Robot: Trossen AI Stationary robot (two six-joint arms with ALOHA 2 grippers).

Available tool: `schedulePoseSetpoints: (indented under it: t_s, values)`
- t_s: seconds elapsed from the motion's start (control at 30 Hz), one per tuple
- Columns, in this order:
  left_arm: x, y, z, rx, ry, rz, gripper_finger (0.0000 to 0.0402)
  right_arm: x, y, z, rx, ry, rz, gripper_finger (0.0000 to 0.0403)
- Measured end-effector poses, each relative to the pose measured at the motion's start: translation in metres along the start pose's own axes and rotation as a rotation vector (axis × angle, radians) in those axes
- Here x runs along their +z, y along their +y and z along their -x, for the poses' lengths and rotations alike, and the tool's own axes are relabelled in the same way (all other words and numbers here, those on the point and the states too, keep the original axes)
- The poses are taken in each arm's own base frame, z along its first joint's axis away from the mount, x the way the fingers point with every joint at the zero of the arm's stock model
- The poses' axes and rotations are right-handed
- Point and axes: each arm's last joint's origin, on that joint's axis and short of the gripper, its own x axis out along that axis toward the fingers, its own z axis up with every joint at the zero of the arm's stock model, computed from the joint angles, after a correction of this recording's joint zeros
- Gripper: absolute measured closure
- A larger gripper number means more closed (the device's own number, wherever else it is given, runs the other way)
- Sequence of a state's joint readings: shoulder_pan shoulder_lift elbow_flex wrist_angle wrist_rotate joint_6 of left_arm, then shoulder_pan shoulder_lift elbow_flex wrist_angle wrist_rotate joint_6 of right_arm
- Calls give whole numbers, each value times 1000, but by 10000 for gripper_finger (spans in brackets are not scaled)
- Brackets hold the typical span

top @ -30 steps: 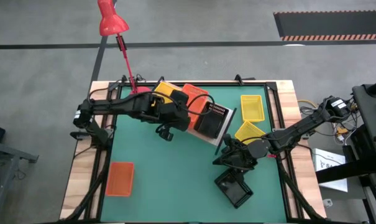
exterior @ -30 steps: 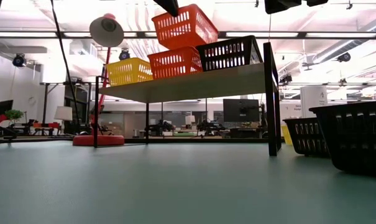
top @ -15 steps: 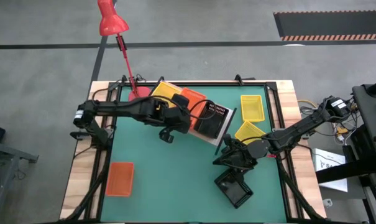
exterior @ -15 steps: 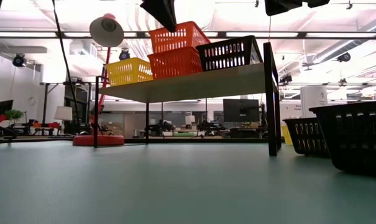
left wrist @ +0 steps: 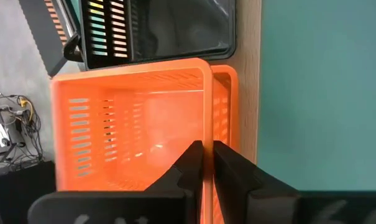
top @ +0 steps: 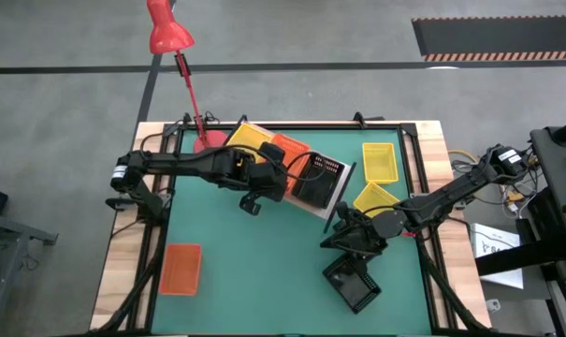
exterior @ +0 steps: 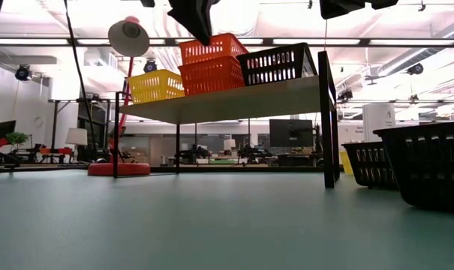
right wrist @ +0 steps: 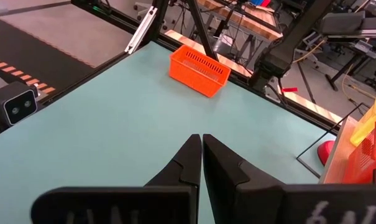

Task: Stack baskets on shelf by color
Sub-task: Stack the right orange bin on top of the other orange bin on the shelf, then stack the bottom black bin on top of the other black bin on the shelf

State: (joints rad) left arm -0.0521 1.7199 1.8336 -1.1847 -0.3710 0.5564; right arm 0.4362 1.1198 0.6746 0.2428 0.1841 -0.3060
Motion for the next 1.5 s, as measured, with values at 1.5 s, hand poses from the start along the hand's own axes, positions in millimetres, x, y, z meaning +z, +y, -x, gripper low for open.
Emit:
schedulePoseSetpoints:
  t_s: [1.5]
  values:
    - [43, -102, 52, -144, -144, 408, 320, -3, 1, 0, 9, 31, -12, 394]
